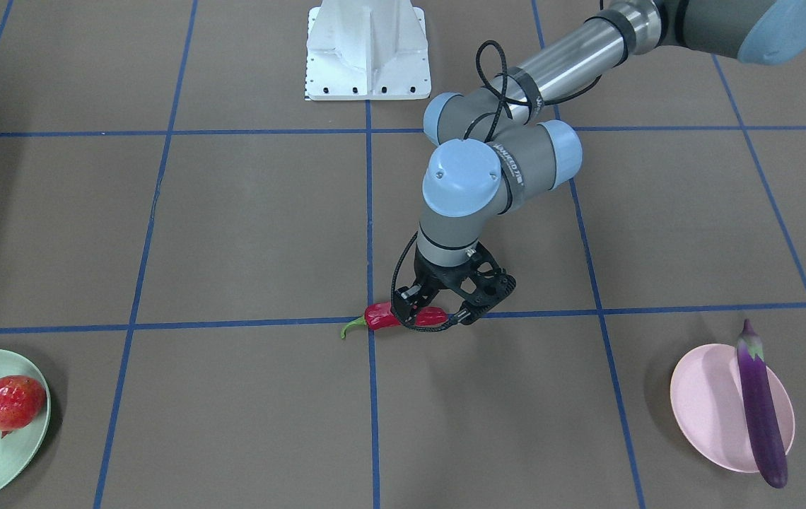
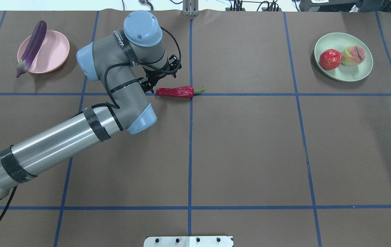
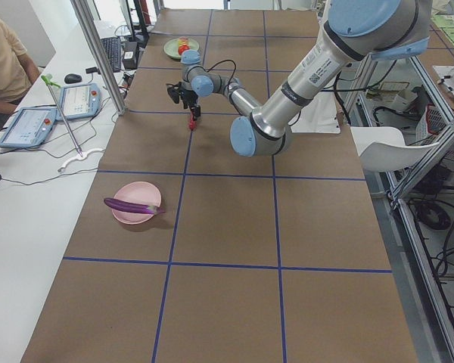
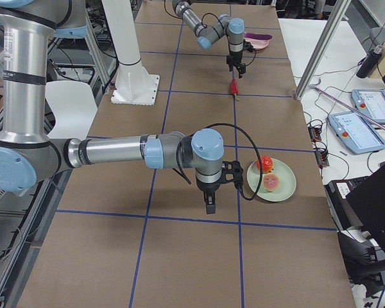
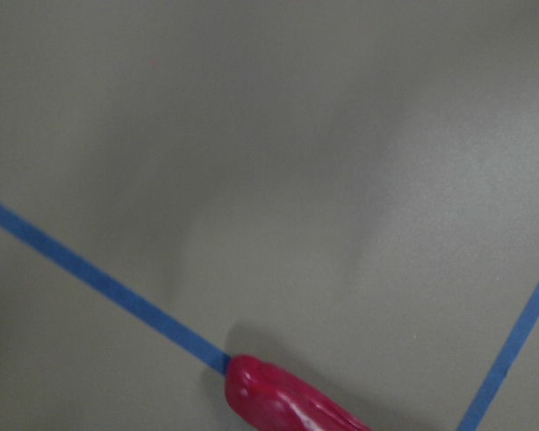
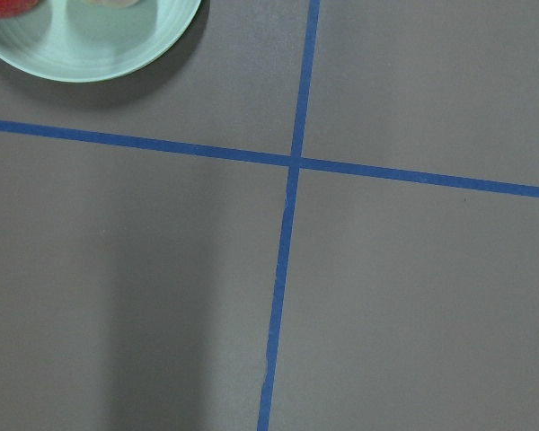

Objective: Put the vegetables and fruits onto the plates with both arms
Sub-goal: 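Move the left gripper to the red chili pepper and grasp it, then carry the chili pepper with the left gripper onto the pink plate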

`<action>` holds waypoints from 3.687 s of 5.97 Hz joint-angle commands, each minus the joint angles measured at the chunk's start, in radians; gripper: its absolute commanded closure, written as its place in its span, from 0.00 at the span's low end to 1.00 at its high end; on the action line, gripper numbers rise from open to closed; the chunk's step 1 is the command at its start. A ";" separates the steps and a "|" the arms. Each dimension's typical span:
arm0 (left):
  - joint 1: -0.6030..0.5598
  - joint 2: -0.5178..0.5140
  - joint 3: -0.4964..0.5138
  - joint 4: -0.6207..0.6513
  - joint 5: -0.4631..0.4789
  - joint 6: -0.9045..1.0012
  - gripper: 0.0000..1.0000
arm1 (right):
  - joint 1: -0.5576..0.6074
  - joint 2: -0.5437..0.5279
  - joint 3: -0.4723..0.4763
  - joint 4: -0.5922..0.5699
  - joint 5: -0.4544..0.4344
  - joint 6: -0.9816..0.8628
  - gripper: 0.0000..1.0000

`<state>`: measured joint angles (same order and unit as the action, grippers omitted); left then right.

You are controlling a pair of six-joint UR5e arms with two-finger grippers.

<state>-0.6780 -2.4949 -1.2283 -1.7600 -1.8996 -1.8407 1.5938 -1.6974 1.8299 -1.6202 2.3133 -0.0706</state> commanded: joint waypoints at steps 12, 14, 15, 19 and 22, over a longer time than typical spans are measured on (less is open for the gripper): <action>0.029 -0.136 0.187 -0.033 0.093 -0.267 1.00 | 0.000 -0.002 -0.001 0.006 0.000 0.000 0.00; -0.020 -0.128 0.121 0.040 0.099 0.064 1.00 | 0.000 -0.002 -0.001 0.006 0.000 0.000 0.00; -0.041 -0.125 0.109 0.109 0.099 0.335 1.00 | -0.002 -0.002 0.000 0.006 0.001 0.000 0.00; -0.193 0.272 -0.104 -0.010 0.015 1.252 1.00 | -0.002 -0.004 -0.001 0.006 0.000 -0.005 0.00; -0.363 0.371 0.092 -0.231 -0.067 1.643 1.00 | -0.002 -0.004 -0.001 0.006 0.001 -0.003 0.00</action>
<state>-0.9957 -2.1133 -1.2213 -1.9661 -1.9526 -0.2498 1.5929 -1.7012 1.8285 -1.6138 2.3137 -0.0737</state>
